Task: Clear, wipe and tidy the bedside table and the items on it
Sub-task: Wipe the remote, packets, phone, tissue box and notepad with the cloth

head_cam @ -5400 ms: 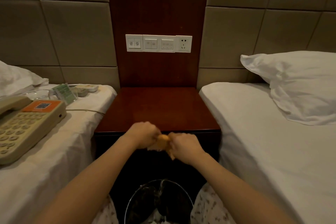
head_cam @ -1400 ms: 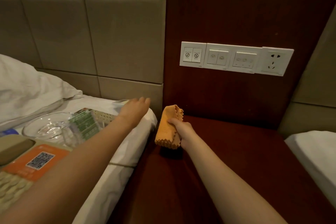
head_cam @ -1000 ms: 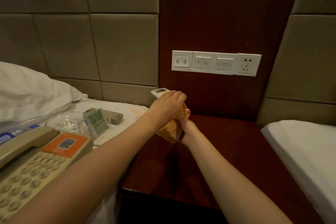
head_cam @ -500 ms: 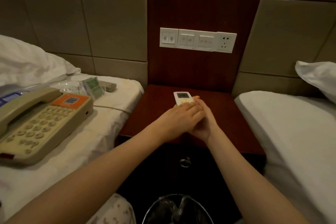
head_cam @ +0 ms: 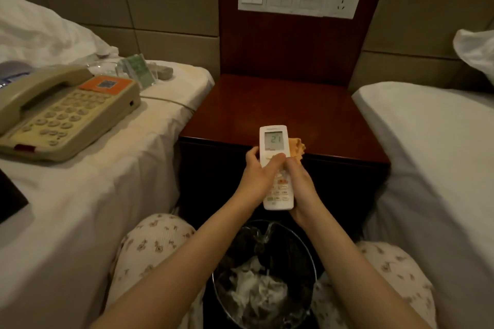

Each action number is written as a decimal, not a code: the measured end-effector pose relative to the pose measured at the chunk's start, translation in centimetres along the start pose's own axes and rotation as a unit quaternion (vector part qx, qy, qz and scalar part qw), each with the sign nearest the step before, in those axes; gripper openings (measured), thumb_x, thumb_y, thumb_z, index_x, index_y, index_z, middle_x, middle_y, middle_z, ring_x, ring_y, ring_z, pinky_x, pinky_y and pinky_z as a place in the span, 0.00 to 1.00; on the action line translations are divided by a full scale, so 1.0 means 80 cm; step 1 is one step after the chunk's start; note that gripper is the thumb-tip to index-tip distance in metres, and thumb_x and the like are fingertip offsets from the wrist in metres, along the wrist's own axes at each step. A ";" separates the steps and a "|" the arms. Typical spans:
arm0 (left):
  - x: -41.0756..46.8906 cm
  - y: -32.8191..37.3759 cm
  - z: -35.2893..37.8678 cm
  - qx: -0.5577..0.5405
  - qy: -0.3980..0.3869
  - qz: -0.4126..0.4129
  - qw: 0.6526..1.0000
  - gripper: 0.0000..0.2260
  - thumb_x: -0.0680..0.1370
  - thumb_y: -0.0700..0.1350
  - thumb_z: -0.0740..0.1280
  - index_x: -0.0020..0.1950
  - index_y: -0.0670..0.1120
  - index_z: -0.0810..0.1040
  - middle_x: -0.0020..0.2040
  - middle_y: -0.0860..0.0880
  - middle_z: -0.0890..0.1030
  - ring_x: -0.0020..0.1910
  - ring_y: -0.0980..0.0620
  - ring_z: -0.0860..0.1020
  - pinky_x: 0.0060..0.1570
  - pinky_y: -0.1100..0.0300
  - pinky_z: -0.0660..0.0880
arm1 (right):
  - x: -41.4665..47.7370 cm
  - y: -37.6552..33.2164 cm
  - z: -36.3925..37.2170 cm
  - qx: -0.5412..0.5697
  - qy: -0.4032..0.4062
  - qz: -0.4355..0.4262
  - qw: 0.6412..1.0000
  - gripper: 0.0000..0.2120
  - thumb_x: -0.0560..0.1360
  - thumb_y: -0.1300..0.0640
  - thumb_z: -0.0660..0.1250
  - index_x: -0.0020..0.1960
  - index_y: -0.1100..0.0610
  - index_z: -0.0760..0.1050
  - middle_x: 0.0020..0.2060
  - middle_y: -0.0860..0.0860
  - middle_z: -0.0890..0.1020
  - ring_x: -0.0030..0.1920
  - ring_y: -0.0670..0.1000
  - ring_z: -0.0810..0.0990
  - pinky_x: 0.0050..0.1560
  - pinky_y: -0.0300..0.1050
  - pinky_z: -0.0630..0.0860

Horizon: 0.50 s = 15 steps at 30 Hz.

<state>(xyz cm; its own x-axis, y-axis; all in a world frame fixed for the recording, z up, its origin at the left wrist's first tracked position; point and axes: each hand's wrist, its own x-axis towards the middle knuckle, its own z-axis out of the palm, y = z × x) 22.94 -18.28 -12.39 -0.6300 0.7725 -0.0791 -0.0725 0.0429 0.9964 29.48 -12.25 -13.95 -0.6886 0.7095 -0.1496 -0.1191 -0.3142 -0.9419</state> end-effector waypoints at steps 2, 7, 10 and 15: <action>-0.002 -0.021 -0.002 -0.014 -0.005 -0.033 0.999 0.19 0.79 0.51 0.62 0.69 0.47 0.66 0.54 0.51 0.78 0.49 0.54 0.79 0.45 0.62 0.76 | -0.007 0.017 0.000 -0.025 0.011 -0.026 0.999 0.15 0.80 0.55 0.56 0.65 0.52 0.69 0.50 0.52 0.82 0.47 0.51 0.82 0.42 0.46 0.79; -0.012 -0.048 -0.007 -0.125 0.035 -0.025 0.991 0.12 0.79 0.47 0.63 0.62 0.50 0.72 0.50 0.51 0.81 0.45 0.55 0.81 0.38 0.65 0.78 | -0.010 0.053 0.013 -0.082 0.056 -0.053 0.994 0.13 0.80 0.46 0.54 0.63 0.46 0.66 0.52 0.48 0.80 0.50 0.49 0.82 0.51 0.49 0.79; -0.011 -0.055 -0.012 -0.171 0.029 -0.059 0.983 0.12 0.78 0.44 0.64 0.62 0.49 0.73 0.49 0.49 0.82 0.44 0.53 0.81 0.38 0.63 0.79 | -0.012 0.062 0.017 -0.127 0.125 -0.091 0.980 0.06 0.80 0.44 0.55 0.52 0.43 0.69 0.46 0.46 0.81 0.45 0.46 0.82 0.46 0.45 0.79; -0.010 -0.066 -0.013 -0.215 0.031 -0.090 0.972 0.11 0.79 0.44 0.62 0.62 0.47 0.75 0.48 0.46 0.82 0.45 0.49 0.81 0.45 0.55 0.78 | -0.016 0.064 0.013 -0.260 0.178 -0.198 0.928 0.07 0.79 0.52 0.61 0.42 0.45 0.70 0.38 0.46 0.79 0.38 0.45 0.80 0.37 0.42 0.76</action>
<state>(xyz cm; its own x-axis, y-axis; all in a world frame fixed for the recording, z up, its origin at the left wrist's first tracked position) 23.05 -19.77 -17.61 -0.6223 0.7363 -0.2657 -0.4939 -0.1060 0.8630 29.05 -15.44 -18.28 -0.3738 0.8966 0.2375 0.1123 0.2979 -0.9480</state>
